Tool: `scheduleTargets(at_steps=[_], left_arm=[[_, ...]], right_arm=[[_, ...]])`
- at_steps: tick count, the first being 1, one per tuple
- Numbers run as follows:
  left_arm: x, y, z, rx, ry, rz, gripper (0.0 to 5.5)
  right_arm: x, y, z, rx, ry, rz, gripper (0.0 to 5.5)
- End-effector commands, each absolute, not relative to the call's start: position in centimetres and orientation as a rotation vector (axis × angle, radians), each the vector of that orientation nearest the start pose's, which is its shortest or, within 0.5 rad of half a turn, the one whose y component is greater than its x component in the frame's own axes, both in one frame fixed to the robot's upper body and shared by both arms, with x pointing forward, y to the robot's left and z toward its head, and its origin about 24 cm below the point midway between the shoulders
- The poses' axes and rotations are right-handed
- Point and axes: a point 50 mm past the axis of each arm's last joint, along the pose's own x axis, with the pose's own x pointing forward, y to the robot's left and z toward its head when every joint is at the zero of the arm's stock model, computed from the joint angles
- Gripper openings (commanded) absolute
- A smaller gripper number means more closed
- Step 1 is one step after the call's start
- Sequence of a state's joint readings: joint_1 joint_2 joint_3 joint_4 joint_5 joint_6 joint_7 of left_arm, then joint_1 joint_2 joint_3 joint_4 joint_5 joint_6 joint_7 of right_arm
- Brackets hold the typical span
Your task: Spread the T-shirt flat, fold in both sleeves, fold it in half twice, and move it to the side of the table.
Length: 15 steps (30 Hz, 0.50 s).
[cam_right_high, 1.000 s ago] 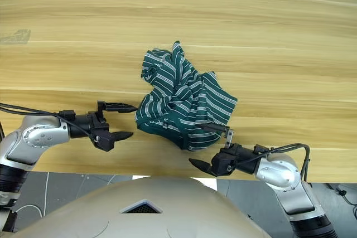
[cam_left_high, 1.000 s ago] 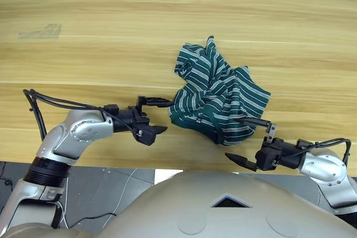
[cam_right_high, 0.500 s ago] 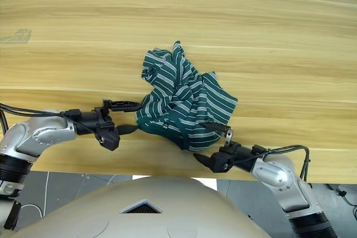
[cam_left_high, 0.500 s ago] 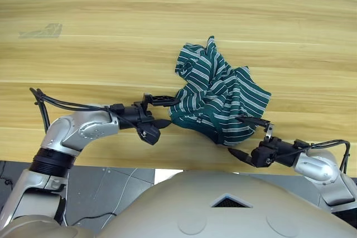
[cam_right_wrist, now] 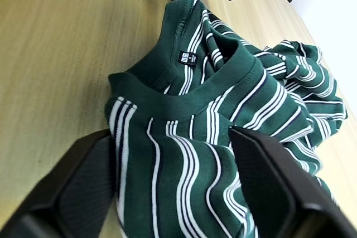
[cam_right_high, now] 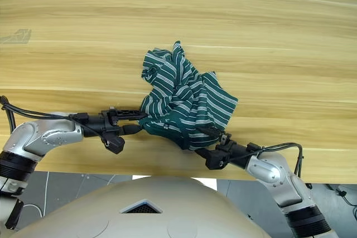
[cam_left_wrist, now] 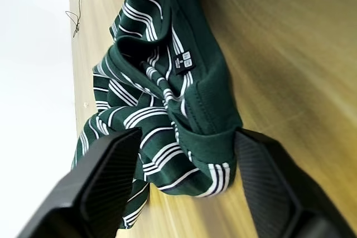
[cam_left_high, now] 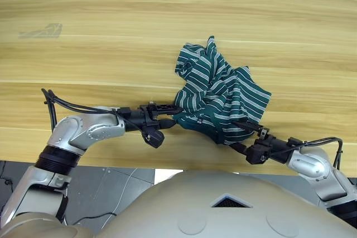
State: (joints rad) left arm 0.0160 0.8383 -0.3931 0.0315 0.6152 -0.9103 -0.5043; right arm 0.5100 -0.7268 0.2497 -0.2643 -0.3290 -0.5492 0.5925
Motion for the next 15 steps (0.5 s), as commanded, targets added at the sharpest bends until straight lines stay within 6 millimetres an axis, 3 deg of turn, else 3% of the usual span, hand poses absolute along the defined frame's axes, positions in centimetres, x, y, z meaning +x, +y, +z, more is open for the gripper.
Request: scheduleTargets(at_steps=[1, 11, 15], left_arm=[[16.2, 18.1, 0.9, 1.365, -0.196, -1.576, 2.38], [17.4, 17.6, 0.6, 1.372, -0.219, -1.582, 0.55], [17.2, 17.5, 0.8, 1.354, -0.224, -1.582, 0.1]], right_arm=[[10.7, -16.7, 2.4, -0.829, 0.029, 1.212, 2.53], [10.7, -16.5, 2.4, -0.803, 0.023, 1.214, 0.58], [10.8, -16.4, 2.3, -0.793, 0.02, 1.213, 0.0]])
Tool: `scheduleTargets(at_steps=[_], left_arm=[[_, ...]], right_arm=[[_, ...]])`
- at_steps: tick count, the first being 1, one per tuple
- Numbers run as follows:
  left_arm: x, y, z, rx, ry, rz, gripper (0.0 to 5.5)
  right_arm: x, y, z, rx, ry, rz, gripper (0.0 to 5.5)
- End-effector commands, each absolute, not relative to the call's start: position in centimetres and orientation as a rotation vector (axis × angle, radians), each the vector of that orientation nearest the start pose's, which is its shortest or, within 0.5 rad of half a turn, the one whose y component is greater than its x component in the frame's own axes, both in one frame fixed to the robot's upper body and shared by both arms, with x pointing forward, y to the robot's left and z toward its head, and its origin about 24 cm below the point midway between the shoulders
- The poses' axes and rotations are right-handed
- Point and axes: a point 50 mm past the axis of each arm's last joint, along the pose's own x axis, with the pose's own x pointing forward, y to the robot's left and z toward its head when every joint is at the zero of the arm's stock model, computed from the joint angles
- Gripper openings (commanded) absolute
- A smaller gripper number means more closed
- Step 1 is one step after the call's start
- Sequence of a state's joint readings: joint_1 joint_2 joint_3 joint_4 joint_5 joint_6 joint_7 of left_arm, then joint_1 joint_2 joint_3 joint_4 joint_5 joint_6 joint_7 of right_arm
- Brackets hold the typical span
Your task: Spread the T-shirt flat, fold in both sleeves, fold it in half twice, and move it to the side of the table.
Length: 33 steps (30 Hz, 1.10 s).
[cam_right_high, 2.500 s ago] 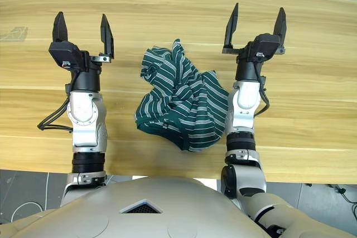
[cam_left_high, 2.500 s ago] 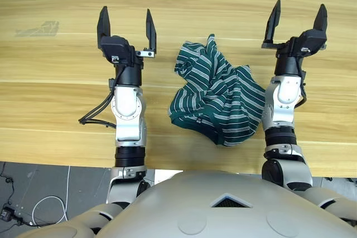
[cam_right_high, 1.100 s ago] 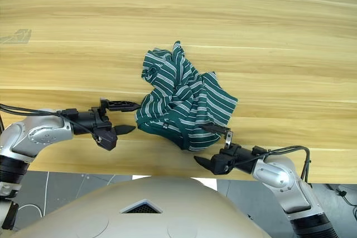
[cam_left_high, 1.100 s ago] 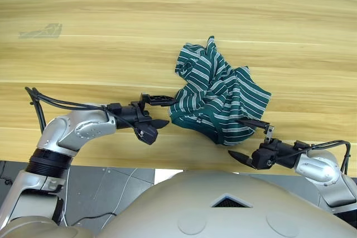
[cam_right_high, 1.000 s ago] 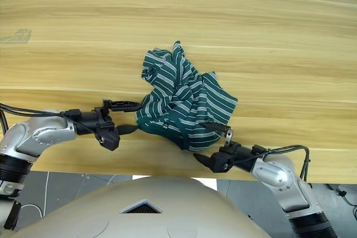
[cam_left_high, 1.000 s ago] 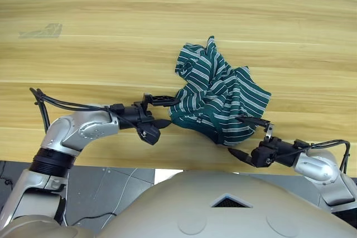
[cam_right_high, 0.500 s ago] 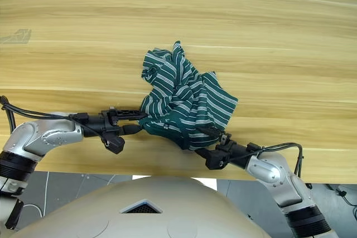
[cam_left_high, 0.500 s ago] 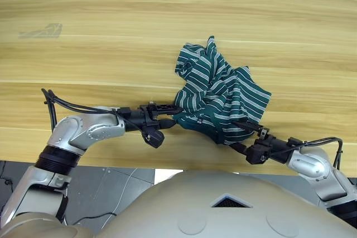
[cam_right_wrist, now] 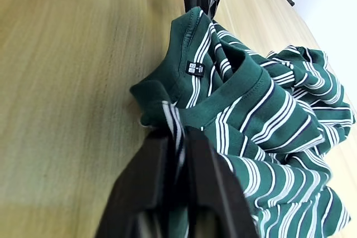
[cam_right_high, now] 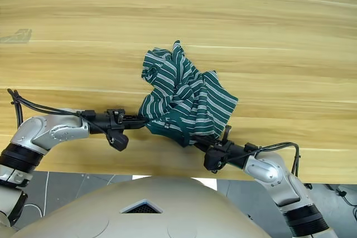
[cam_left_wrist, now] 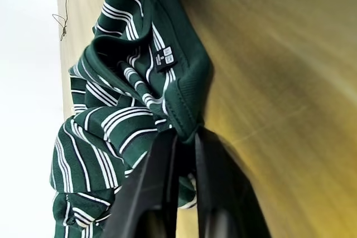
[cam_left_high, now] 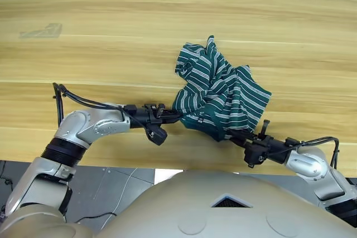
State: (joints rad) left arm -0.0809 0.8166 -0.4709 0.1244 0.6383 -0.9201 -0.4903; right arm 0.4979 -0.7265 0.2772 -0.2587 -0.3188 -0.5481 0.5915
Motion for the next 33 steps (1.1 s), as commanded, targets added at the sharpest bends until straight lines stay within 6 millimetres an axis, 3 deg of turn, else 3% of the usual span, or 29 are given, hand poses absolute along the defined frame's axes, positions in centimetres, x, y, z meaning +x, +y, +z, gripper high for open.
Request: scheduleTargets(at_steps=[1, 5, 11, 18, 21, 24, 28, 30, 33], left_arm=[[17.0, 17.6, 1.0, 1.33, -0.215, -1.581, 0.07], [17.1, 17.8, 3.0, 1.29, -0.227, -1.532, 0.03], [18.5, 17.1, 7.4, 1.164, -0.247, -1.417, 0.01], [20.6, 17.2, 16.9, 1.072, -0.248, -1.316, 0.01], [24.0, 18.5, 20.6, 1.177, -0.215, -1.209, 0.01], [29.4, 20.7, 23.5, 1.377, -0.101, -1.026, 0.01], [37.1, 21.4, 27.7, 1.668, 0.007, -0.667, 0.01], [39.1, 21.3, 29.9, 1.808, 0.026, -0.483, 0.01], [40.5, 21.0, 33.3, 2.003, 0.036, -0.202, 0.01]], right_arm=[[10.7, -16.3, 2.3, -0.773, 0.021, 1.213, 0.0], [11.1, -16.5, 2.6, -0.74, 0.017, 1.196, 0.0], [14.4, -17.4, 5.7, -0.747, -0.096, 1.133, 0.0], [19.1, -19.4, 12.1, -0.703, -0.256, 1.046, 0.0], [22.0, -21.0, 15.1, -0.721, -0.31, 0.976, 0.0], [28.3, -23.3, 19.3, -0.773, -0.352, 0.81, 0.0], [36.2, -23.3, 25.2, -0.879, -0.387, 0.531, 0.0], [38.6, -23.0, 27.5, -0.955, -0.361, 0.393, 0.0], [40.0, -23.4, 31.4, -1.029, -0.348, 0.153, 0.0]])
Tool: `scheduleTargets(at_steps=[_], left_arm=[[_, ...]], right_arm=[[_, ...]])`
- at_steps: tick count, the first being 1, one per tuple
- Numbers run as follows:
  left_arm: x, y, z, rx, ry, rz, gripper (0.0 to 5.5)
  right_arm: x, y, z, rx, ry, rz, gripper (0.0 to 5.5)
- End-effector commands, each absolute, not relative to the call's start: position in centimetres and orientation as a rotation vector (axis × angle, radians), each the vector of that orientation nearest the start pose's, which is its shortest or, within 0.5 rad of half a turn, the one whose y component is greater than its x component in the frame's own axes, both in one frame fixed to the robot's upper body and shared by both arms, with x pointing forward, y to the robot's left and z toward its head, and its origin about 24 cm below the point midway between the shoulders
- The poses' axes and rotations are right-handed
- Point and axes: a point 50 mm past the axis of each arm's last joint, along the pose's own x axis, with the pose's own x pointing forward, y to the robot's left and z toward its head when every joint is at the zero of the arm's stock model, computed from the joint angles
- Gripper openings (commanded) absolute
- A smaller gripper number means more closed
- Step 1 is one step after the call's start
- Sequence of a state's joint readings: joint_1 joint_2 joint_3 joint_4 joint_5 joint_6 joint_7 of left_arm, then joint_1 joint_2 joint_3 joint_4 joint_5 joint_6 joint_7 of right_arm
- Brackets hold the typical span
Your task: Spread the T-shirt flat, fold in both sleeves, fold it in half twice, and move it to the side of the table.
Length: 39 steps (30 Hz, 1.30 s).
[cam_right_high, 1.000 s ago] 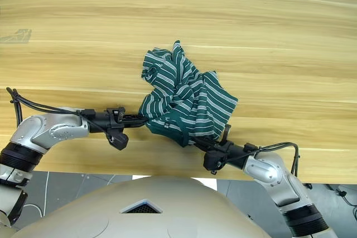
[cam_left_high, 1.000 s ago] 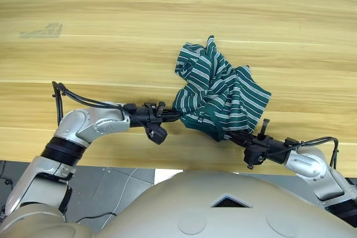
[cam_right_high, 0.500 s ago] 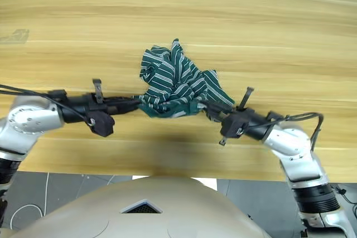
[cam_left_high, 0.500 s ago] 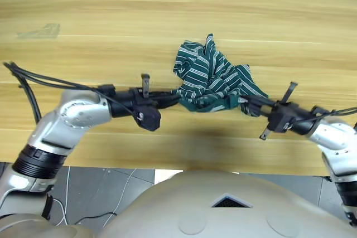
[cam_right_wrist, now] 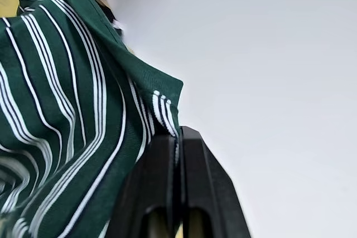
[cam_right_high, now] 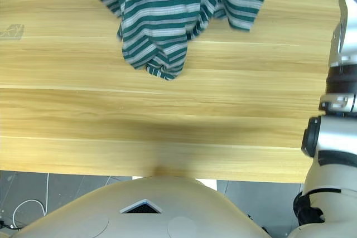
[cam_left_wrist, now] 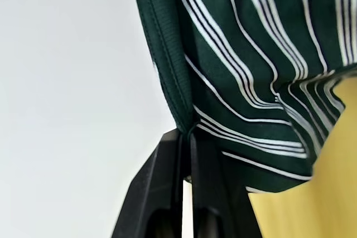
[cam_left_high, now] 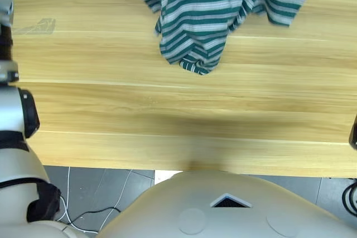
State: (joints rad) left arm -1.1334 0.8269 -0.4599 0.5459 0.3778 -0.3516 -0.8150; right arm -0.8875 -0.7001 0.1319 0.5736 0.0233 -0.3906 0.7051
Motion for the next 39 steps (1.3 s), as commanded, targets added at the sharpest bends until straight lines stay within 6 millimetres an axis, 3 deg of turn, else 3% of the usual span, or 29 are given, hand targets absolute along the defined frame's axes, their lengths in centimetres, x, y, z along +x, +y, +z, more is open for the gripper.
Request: scheduleTargets(at_steps=[1, 6, 9, 13, 16, 19, 21, 22, 24, 25, 26, 28, 30, 33, 36, 39], left_arm=[[40.6, 20.8, 34.1, 2.041, 0.031, -0.148, 0.01], [40.7, 20.2, 36.6, 2.171, -0.025, 0.027, 0.01], [40.6, 21.5, 36.5, 2.219, 0.005, 0.064, 0.01], [40.6, 22.9, 35.4, 2.238, 0.06, 0.046, 0.01], [40.9, 22.6, 33.4, 2.233, 0.064, -0.098, 0.01], [41.0, 22.0, 29.2, 2.233, 0.101, -0.374, 0.01], [40.5, 21.3, 24.1, 2.198, 0.078, -0.676, 0.01], [39.3, 21.1, 20.1, 2.161, 0.052, -0.869, 0.01], [34.9, 21.0, 12.1, 2.011, 0.019, -1.211, 0.01], [32.0, 21.0, 8.9, 1.94, 0.002, -1.331, 0.01], [29.3, 21.1, 7.0, 1.876, -0.018, -1.393, 0.01], [26.1, 21.1, 7.6, 1.813, -0.092, -1.358, 0.01], [25.5, 21.2, 10.3, 1.828, -0.154, -1.251, 0.01], [25.0, 22.0, 12.7, 1.888, -0.159, -1.135, 0.01], [22.6, 21.7, 14.3, 1.862, -0.157, -1.129, 0.01], [18.6, 20.0, 14.6, 1.637, -0.104, -1.288, 0.01]], right_arm=[[40.0, -23.5, 32.4, -1.045, -0.355, 0.104, 0.0], [39.7, -24.1, 35.4, -1.111, -0.4, -0.037, 0.0], [39.4, -24.7, 35.8, -1.202, -0.399, -0.085, 0.0], [39.4, -25.3, 35.0, -1.263, -0.375, -0.096, 0.0], [39.9, -24.8, 32.9, -1.288, -0.347, 0.001, 0.0], [40.3, -23.5, 28.3, -1.326, -0.296, 0.213, 0.0], [39.7, -22.9, 22.7, -1.301, -0.234, 0.442, 0.0], [38.8, -22.8, 19.3, -1.25, -0.208, 0.563, 0.0], [36.3, -22.8, 14.2, -1.131, -0.196, 0.721, 0.0], [35.0, -23.0, 12.4, -1.081, -0.204, 0.769, 0.0], [33.7, -23.3, 11.5, -1.025, -0.226, 0.779, 0.0], [31.6, -24.1, 11.6, -0.944, -0.288, 0.772, 0.0], [30.2, -24.6, 12.8, -0.878, -0.348, 0.765, 0.0], [28.8, -24.9, 13.0, -0.805, -0.341, 0.787, 0.0], [25.4, -24.0, 12.5, -0.763, -0.264, 0.962, 0.0], [21.0, -22.6, 11.3, -0.772, -0.096, 1.196, 0.0]])
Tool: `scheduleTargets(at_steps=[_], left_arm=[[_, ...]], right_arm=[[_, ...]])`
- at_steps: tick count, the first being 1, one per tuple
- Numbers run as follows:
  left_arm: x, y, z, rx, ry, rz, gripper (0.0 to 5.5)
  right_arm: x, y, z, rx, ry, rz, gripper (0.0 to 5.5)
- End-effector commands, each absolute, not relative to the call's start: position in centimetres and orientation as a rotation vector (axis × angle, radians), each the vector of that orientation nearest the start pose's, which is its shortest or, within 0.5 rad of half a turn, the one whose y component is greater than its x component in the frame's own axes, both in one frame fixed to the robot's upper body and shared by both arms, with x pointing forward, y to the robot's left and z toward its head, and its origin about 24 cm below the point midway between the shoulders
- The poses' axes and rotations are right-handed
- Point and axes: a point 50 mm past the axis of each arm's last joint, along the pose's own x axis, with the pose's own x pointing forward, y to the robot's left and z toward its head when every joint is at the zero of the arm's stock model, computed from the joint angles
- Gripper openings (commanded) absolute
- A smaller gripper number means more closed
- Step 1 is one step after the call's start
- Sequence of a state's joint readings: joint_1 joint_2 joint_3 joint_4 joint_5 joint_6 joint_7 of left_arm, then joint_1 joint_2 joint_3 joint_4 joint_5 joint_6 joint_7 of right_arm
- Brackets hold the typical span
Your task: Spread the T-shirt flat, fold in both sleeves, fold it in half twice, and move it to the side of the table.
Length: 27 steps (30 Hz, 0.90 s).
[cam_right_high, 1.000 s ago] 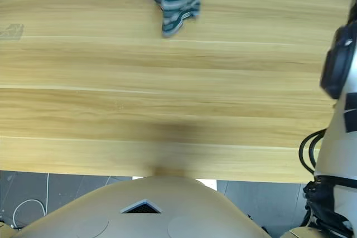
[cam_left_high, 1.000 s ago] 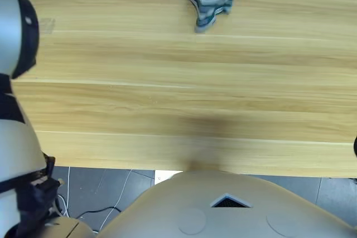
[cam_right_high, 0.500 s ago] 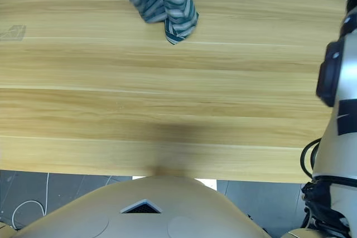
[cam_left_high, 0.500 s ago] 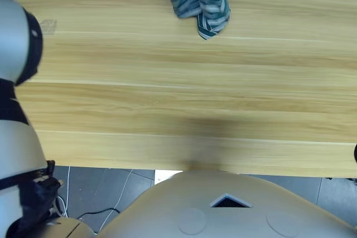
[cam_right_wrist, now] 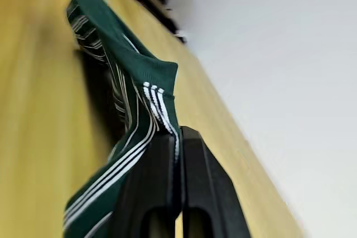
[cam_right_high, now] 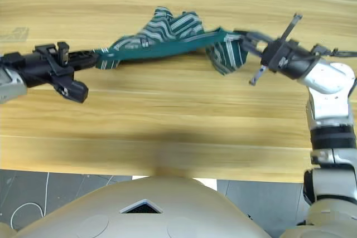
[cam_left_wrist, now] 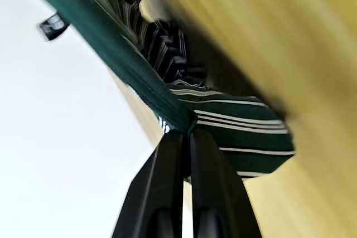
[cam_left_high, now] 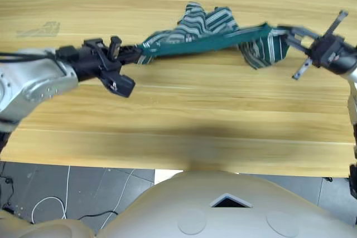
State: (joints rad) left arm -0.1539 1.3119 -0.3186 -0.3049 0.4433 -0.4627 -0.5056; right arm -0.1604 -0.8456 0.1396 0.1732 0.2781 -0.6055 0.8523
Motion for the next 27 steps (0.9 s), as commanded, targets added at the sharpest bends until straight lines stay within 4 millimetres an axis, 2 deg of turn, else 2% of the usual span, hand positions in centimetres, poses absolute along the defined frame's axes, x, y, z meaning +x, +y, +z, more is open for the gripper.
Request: scheduleTargets(at_steps=[1, 3, 4, 6, 8, 10, 11, 18, 19, 27], left_arm=[[17.5, 19.8, 14.4, 1.606, -0.064, -1.342, 0.01], [15.2, 19.2, 13.6, 1.535, -0.005, -1.471, 0.01], [14.0, 18.7, 13.2, 1.437, 0.02, -1.529, 0.01], [12.1, 18.3, 12.0, 1.347, 0.079, -1.619, 0.01], [11.0, 18.4, 11.1, 1.323, 0.134, -1.66, 0.01], [10.7, 18.5, 10.9, 1.321, 0.159, -1.673, 0.01], [10.7, 18.5, 10.9, 1.325, 0.163, -1.675, 0.37], [10.9, 19.0, 11.0, 1.323, 0.218, -1.684, 1.37], [10.9, 18.9, 11.1, 1.301, 0.225, -1.684, 1.54], [10.7, 17.3, 13.2, 0.991, 0.216, -1.728, 2.64]], right_arm=[[19.5, -22.1, 10.9, -0.769, -0.039, 1.264, 0.0], [16.9, -21.2, 10.3, -0.754, 0.069, 1.392, 0.0], [16.0, -21.0, 10.2, -0.751, 0.105, 1.436, 0.0], [15.0, -20.5, 10.1, -0.76, 0.138, 1.485, 0.0], [14.5, -20.3, 9.9, -0.759, 0.169, 1.521, 0.0], [14.1, -20.3, 9.6, -0.756, 0.21, 1.546, 0.0], [14.0, -20.4, 9.5, -0.749, 0.226, 1.551, 0.0], [12.9, -21.2, 9.2, -0.648, 0.354, 1.615, 0.0], [12.9, -21.3, 9.3, -0.626, 0.372, 1.624, 0.29], [12.7, -22.0, 10.2, -0.492, 0.499, 1.701, 1.47]])
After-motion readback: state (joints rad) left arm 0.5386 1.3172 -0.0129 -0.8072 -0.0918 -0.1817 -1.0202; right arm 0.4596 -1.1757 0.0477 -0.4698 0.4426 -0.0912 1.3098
